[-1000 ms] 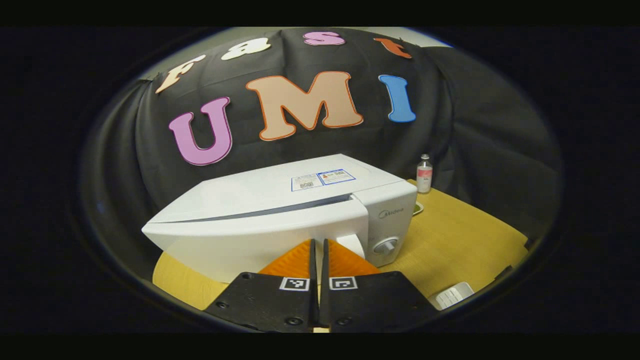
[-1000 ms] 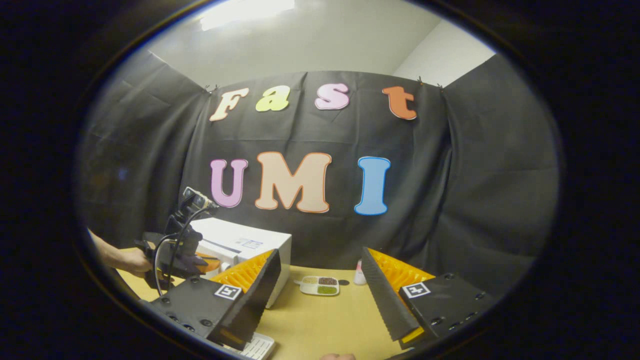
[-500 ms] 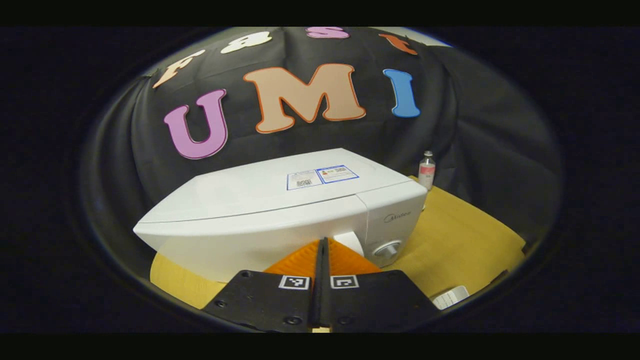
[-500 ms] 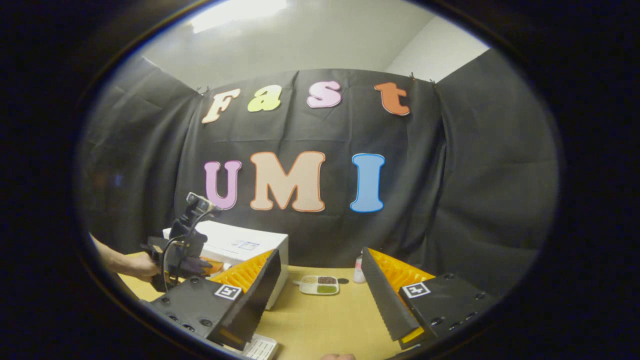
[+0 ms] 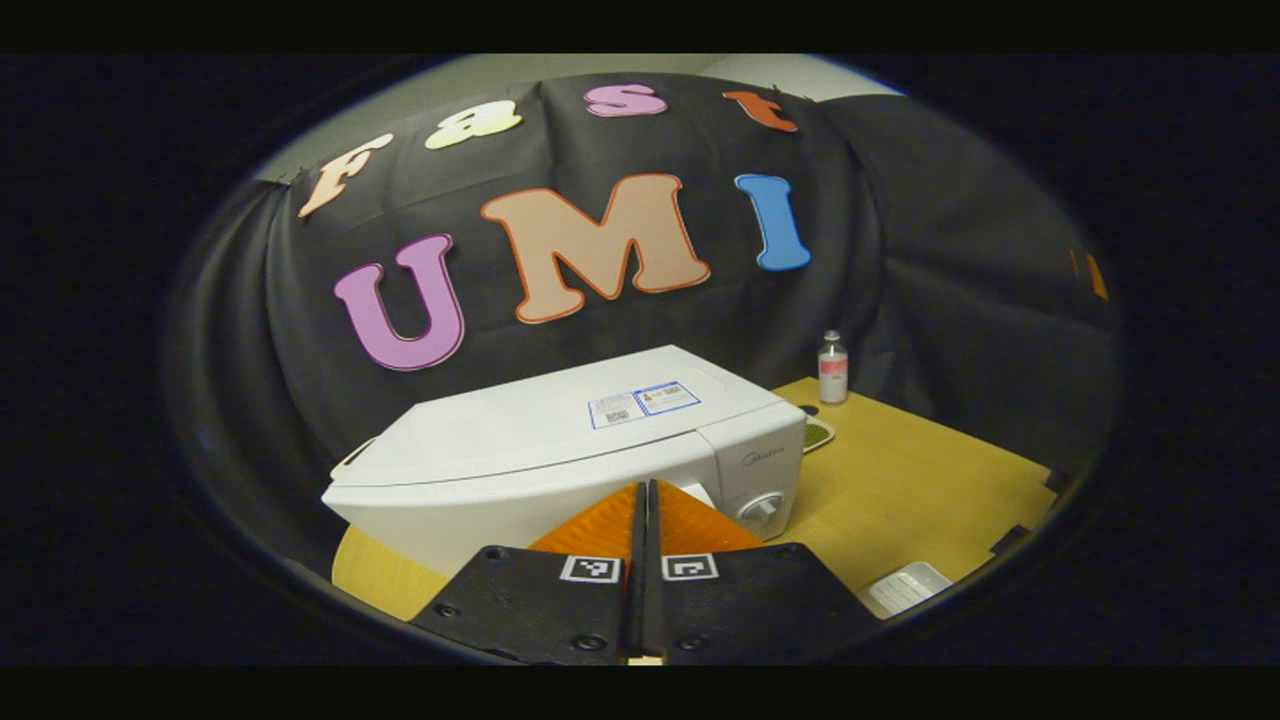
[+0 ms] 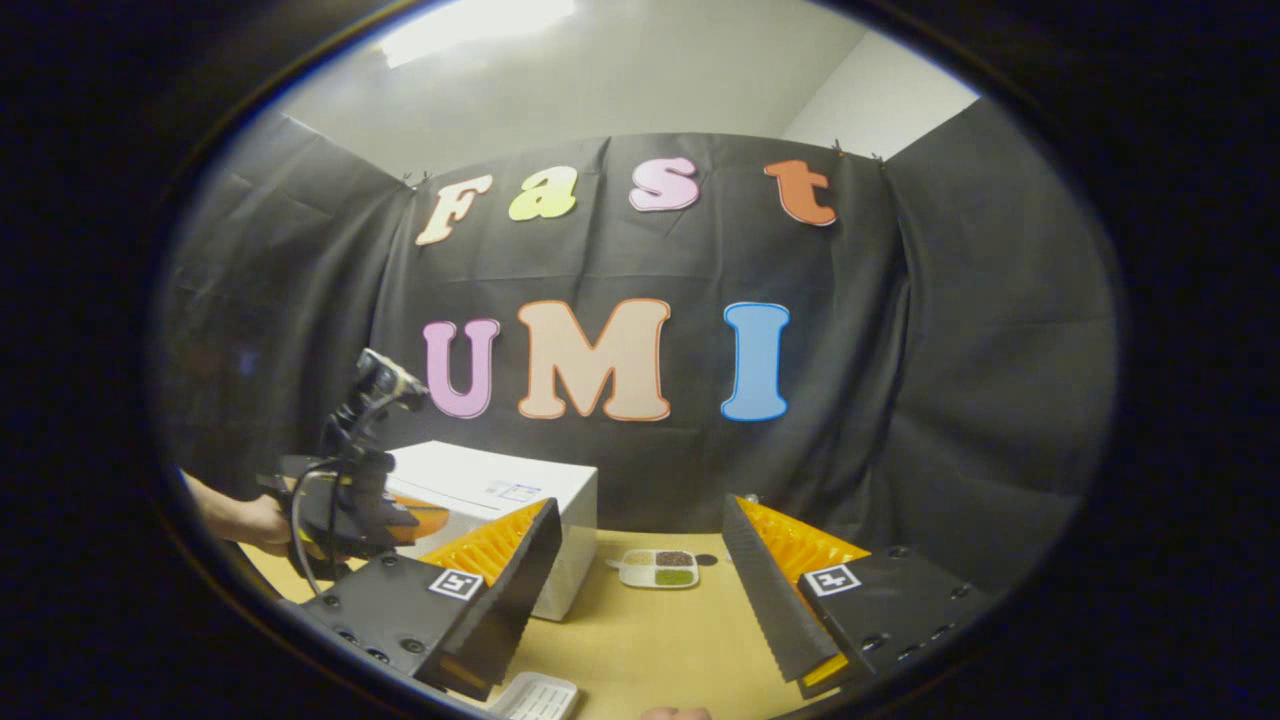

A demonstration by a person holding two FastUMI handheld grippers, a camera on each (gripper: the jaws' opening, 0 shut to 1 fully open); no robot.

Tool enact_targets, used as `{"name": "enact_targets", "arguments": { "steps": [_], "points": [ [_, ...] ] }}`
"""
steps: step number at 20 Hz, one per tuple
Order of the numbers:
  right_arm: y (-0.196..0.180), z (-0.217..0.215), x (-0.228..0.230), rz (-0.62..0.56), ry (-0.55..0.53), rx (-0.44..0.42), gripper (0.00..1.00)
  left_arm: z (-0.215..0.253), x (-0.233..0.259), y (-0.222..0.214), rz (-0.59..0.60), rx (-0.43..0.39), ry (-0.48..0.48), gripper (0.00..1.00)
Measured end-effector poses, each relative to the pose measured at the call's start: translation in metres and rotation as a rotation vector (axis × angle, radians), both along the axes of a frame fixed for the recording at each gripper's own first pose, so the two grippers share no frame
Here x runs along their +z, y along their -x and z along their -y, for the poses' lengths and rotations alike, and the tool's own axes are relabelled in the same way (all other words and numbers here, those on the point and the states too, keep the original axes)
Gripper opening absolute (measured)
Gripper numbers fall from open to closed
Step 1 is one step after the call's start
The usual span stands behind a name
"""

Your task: Open the microwave oven with the left hand, put the food in, and close the microwave oven.

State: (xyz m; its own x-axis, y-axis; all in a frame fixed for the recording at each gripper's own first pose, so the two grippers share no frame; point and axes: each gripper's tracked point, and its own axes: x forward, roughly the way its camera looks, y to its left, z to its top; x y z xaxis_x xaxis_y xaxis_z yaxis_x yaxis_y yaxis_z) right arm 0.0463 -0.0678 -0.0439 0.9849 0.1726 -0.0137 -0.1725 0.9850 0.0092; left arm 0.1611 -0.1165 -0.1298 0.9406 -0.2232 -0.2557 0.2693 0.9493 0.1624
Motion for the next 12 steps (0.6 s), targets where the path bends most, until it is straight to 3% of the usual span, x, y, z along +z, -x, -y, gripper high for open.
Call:
{"name": "enact_targets", "arguments": {
  "steps": [7,10,12],
  "points": [
    [-0.002,-0.057,0.001,-0.009,-0.008,0.063,1.00,-0.057,0.085,0.070,0.158,0.078,0.084,0.01],
    [0.004,-0.077,0.009,0.003,-0.009,0.086,0.99,-0.076,0.101,0.093,0.183,0.126,0.123,1.00],
    [0.008,-0.087,0.014,0.012,-0.007,0.099,1.00,-0.084,0.105,0.105,0.200,0.150,0.111,0.97]
  ]
}}
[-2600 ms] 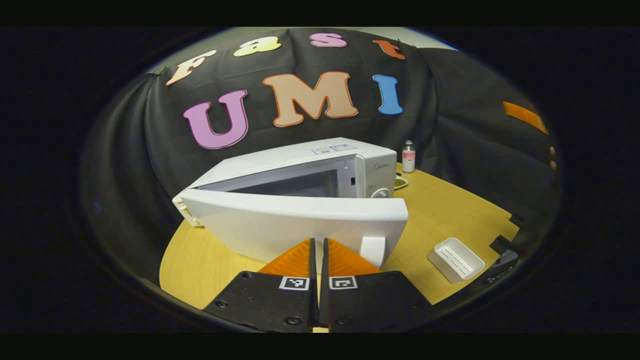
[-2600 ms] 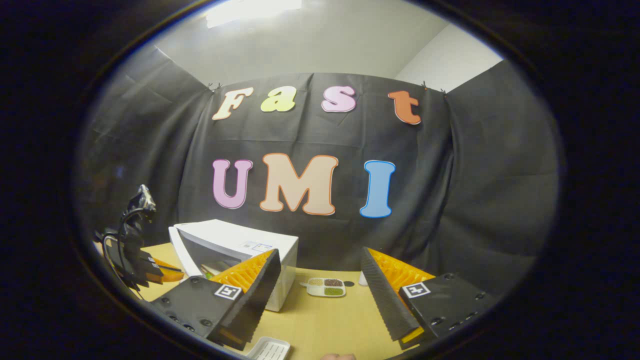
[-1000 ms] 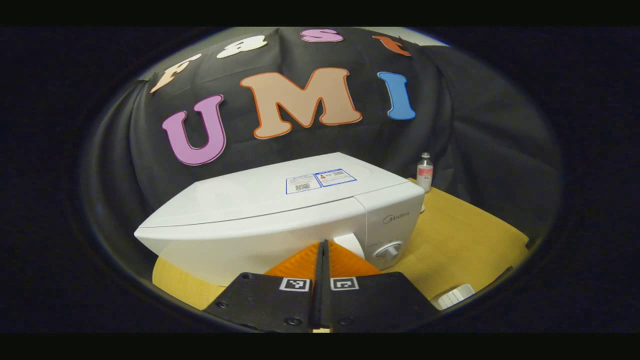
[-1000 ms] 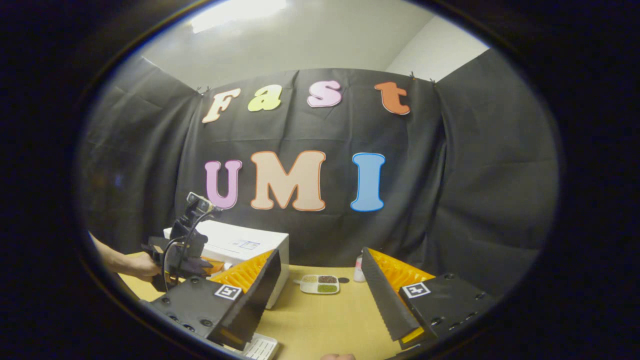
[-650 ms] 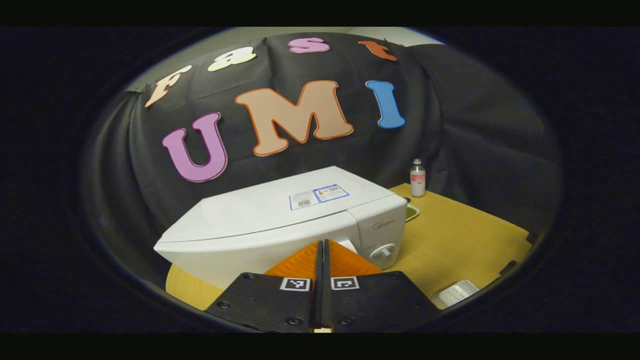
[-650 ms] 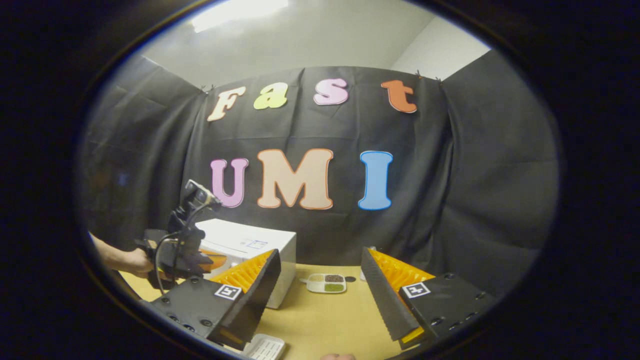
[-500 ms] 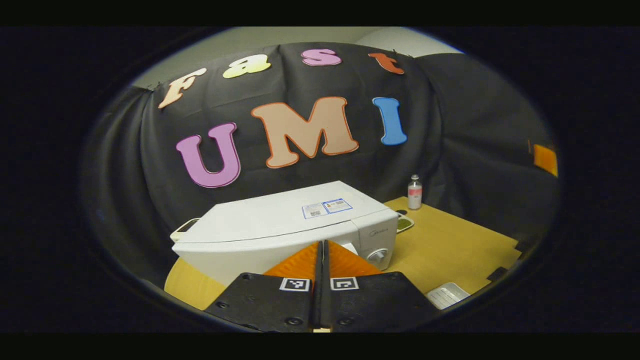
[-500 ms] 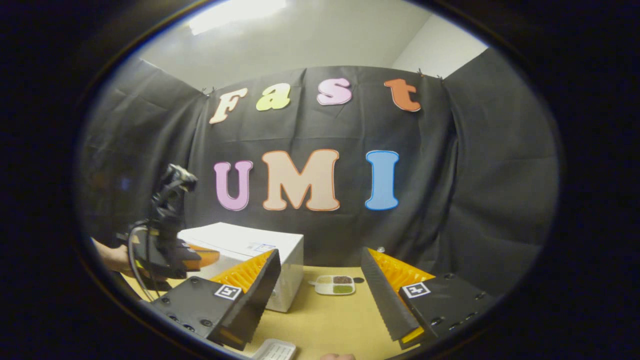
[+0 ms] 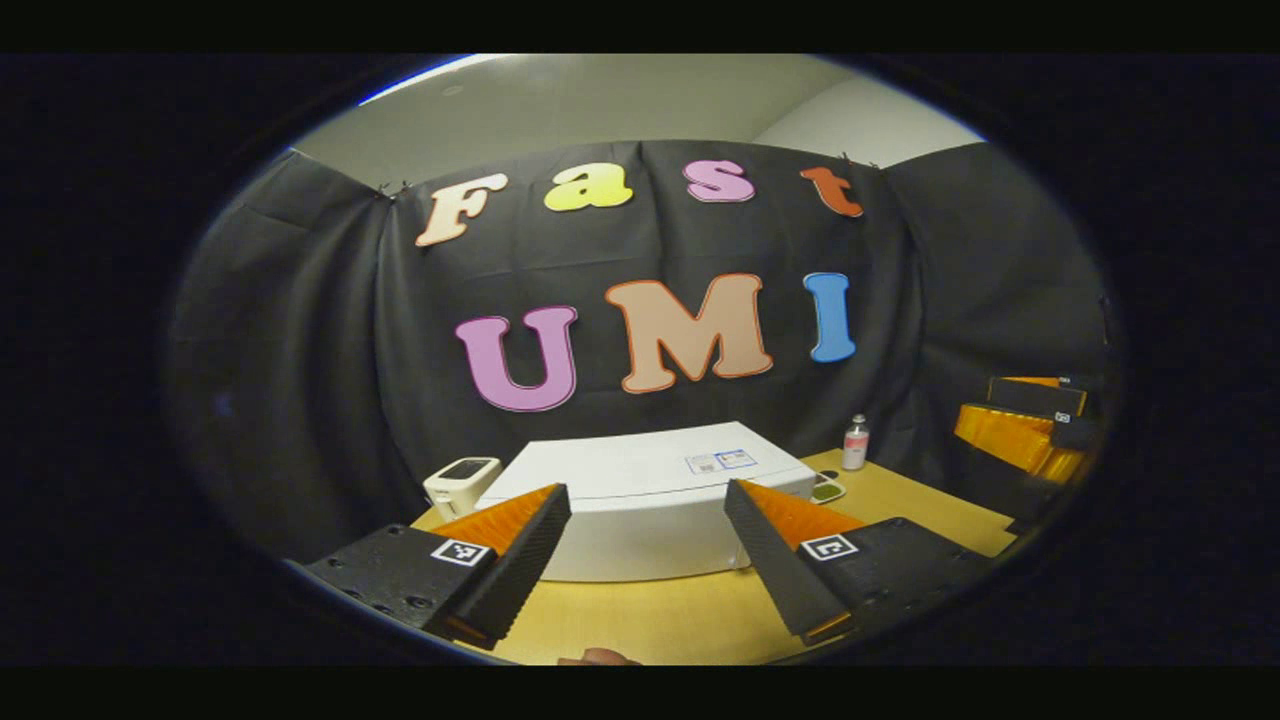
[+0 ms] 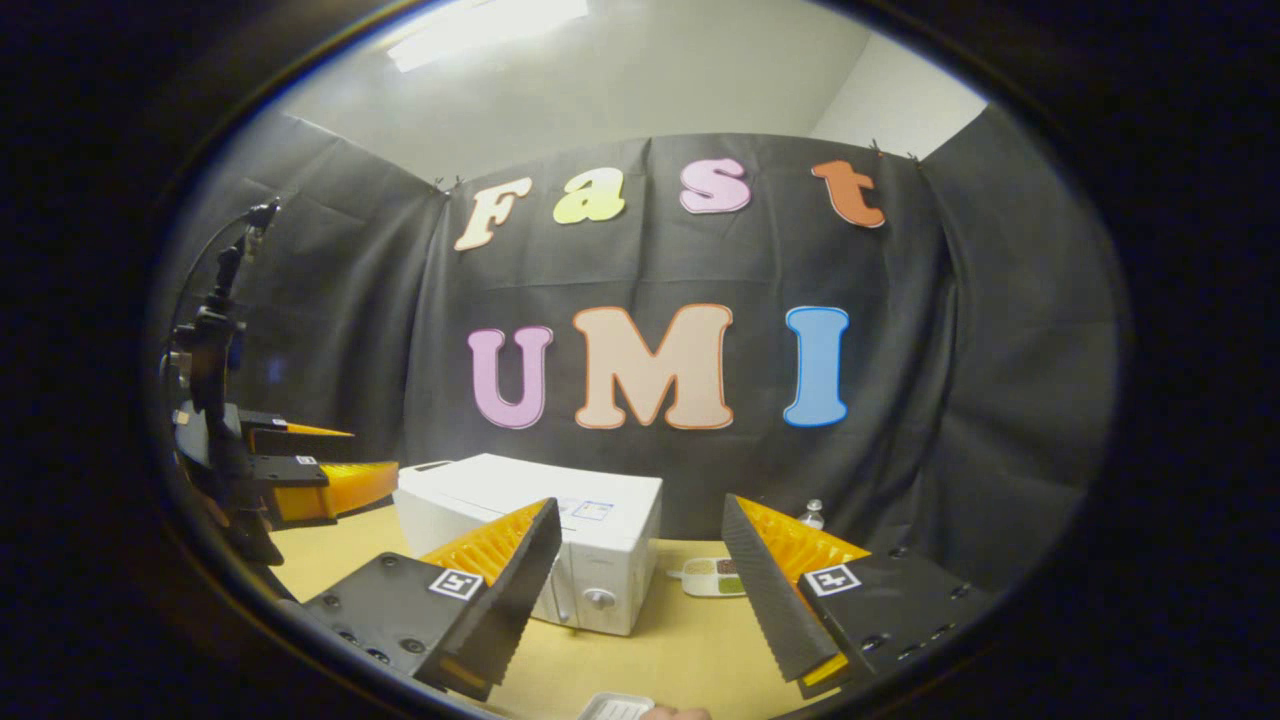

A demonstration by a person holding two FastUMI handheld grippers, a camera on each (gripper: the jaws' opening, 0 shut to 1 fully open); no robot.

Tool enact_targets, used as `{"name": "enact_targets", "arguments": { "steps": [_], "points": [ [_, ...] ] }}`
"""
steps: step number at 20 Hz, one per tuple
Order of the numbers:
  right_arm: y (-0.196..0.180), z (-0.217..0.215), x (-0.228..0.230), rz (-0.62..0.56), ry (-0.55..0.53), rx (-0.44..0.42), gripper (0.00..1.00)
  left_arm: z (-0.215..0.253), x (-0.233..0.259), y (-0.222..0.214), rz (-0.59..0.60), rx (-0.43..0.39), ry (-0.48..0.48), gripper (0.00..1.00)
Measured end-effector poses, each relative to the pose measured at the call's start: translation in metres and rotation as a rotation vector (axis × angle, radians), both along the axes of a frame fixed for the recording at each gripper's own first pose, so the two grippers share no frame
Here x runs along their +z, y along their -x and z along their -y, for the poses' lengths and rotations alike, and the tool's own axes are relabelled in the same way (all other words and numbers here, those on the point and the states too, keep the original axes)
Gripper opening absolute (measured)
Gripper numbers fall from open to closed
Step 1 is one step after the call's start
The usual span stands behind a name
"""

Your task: Open the microwave oven with the left hand, put the food in, and close the microwave oven.

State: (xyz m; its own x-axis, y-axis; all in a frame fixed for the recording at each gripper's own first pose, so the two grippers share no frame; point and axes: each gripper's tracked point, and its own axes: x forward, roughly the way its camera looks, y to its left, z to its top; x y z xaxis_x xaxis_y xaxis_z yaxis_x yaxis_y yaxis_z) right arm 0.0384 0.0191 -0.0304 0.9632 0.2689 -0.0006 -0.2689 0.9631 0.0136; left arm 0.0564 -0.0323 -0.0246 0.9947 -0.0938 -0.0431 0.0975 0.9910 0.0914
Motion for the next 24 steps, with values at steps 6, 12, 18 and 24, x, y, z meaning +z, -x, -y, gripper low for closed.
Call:
{"name": "enact_targets", "arguments": {
  "steps": [6,12,18,24],
  "points": [
    [0.014,-0.008,0.002,-0.003,0.001,-0.001,0.99,0.001,0.010,0.019,0.019,-0.003,-0.002,0.97],
    [0.022,-0.010,0.006,0.009,-0.003,-0.020,0.96,0.004,0.018,0.025,0.022,-0.017,0.011,0.97],
    [0.027,-0.012,0.006,0.015,0.008,-0.020,0.99,0.006,0.022,0.027,0.036,-0.029,0.001,0.97],
    [0.027,-0.008,0.007,0.016,-0.004,-0.031,0.96,0.010,0.020,0.030,0.035,-0.044,-0.011,0.97]
  ]
}}
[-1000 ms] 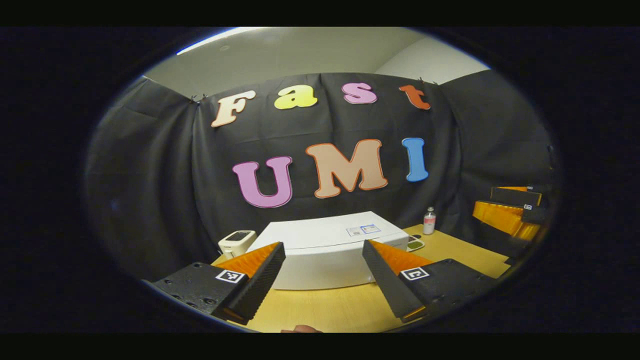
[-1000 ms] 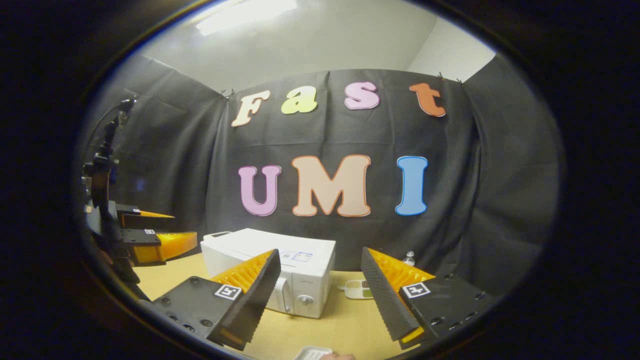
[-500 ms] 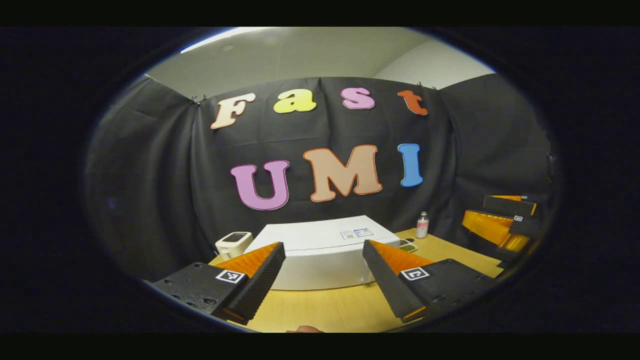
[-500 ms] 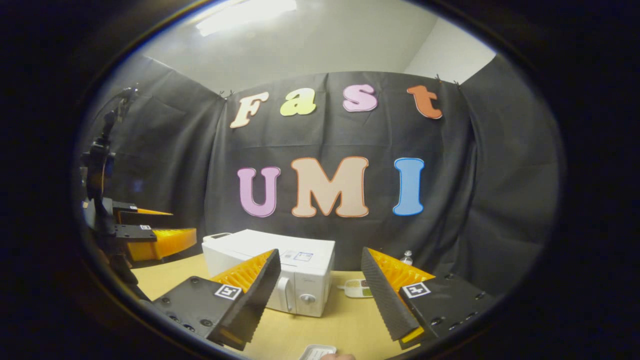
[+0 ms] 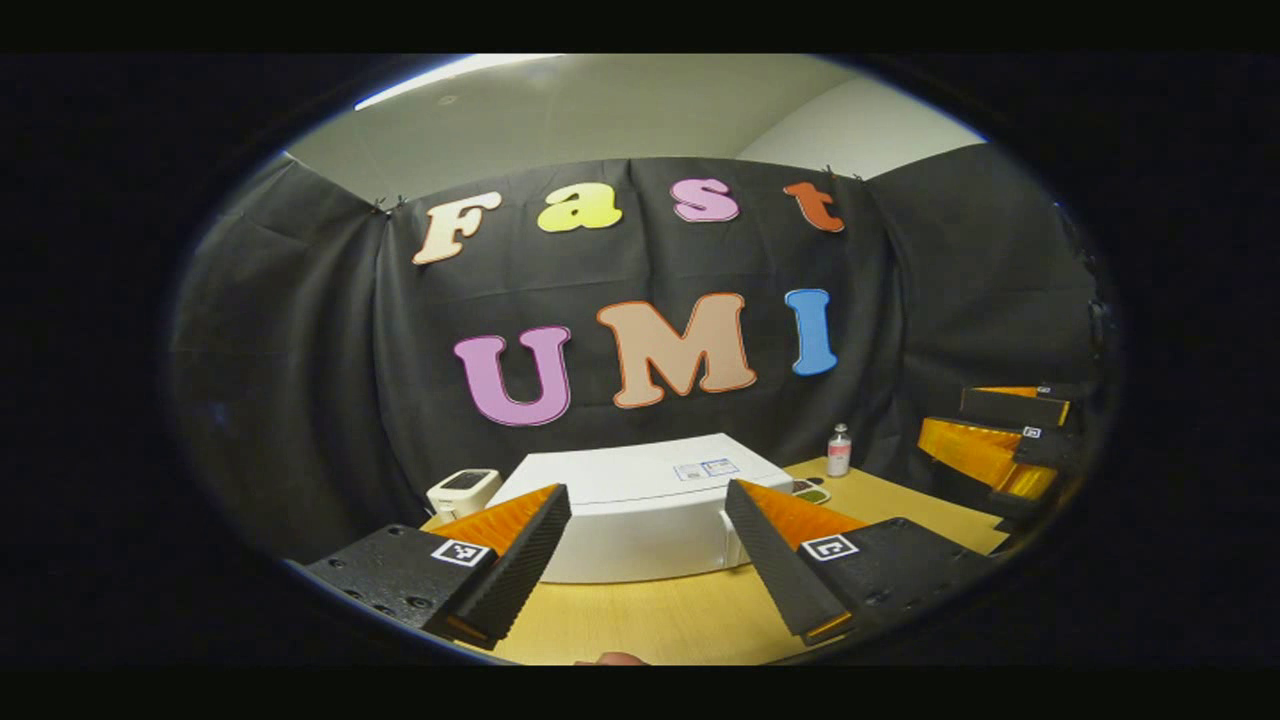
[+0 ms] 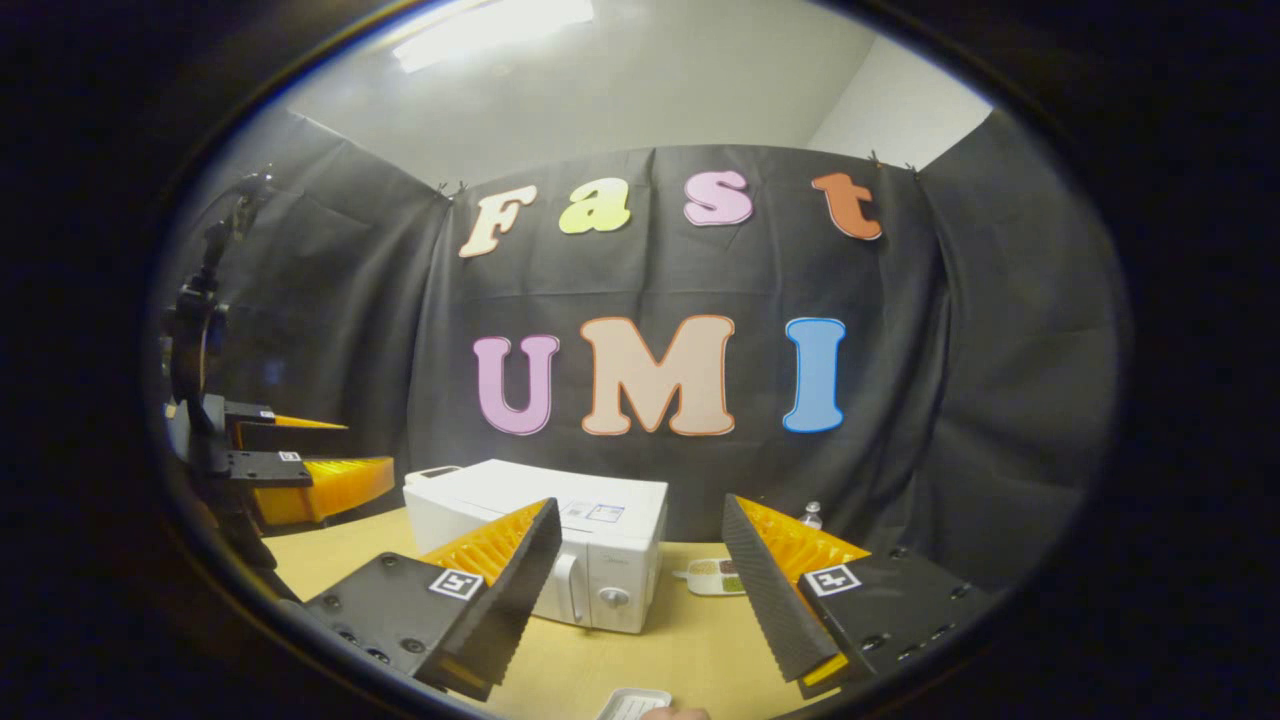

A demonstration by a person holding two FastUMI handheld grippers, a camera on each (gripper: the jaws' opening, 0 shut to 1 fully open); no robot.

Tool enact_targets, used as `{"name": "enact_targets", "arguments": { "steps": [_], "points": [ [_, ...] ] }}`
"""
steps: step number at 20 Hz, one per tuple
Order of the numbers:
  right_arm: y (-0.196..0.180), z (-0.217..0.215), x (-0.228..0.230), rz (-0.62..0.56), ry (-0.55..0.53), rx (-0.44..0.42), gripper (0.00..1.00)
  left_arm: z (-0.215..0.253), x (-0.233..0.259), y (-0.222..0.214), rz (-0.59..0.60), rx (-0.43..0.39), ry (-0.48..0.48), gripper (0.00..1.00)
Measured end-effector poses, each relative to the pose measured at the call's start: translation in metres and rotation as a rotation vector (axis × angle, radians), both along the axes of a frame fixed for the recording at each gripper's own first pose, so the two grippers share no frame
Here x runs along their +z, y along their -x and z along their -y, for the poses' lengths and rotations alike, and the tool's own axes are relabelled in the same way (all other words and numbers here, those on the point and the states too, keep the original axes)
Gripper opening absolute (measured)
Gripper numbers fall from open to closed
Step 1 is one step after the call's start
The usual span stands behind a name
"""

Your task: Open the microwave oven with the left hand, put the food in, and close the microwave oven.

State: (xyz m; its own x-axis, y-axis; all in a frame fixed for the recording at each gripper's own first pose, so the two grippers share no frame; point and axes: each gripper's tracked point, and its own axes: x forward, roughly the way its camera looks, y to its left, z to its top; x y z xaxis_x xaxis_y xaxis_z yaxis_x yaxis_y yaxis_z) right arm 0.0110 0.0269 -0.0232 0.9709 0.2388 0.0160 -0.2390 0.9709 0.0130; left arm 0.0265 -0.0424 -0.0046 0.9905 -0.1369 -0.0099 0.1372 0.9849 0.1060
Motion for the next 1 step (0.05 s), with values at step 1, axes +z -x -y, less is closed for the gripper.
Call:
{"name": "enact_targets", "arguments": {
  "steps": [1],
  "points": [
    [0.0006,0.0003,-0.0002,-0.002,-0.001,-0.001,1.00,0.0009,-0.0004,-0.0001,0.000,-0.004,-0.004,0.97]
  ]
}}
